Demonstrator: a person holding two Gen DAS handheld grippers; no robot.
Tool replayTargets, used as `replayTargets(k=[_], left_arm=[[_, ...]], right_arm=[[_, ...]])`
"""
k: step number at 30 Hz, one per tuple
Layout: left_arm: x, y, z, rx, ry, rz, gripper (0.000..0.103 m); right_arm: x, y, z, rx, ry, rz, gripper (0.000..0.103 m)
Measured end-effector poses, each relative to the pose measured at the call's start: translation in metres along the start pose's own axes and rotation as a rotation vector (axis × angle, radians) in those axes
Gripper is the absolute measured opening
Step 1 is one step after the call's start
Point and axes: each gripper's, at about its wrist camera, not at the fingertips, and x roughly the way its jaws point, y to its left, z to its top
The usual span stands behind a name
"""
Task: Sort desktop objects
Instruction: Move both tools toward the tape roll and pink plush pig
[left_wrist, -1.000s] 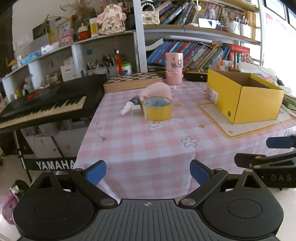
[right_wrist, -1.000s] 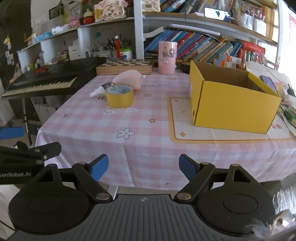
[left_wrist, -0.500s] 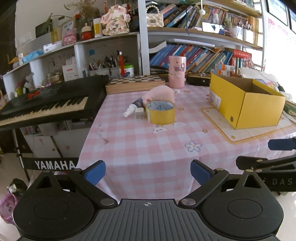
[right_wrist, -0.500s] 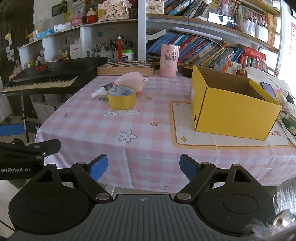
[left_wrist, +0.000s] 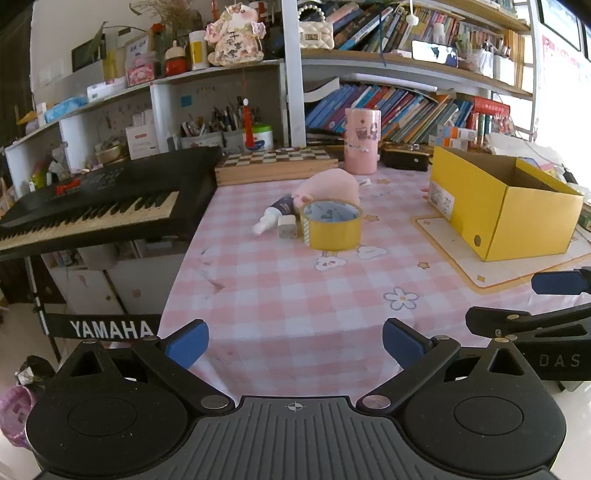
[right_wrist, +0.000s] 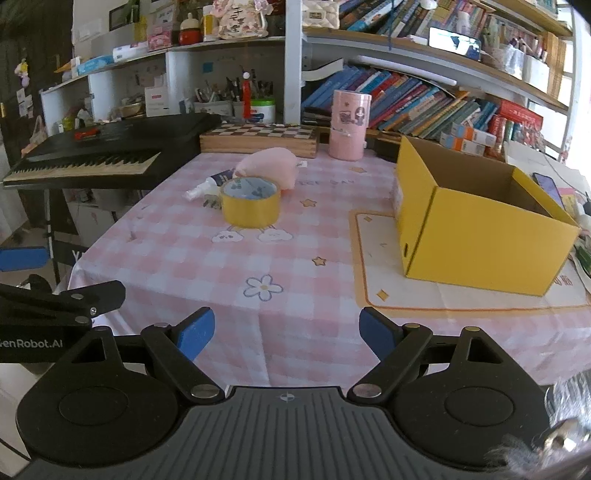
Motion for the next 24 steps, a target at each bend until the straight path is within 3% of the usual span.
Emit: replayTargets(k=[24], left_arm=[[0.083,-0.014,0.06,-0.02,0.026,0.042,0.102]], right_arm=[[0.088,-0.044,0.075,0.007,-0.011,0.049,0.086]])
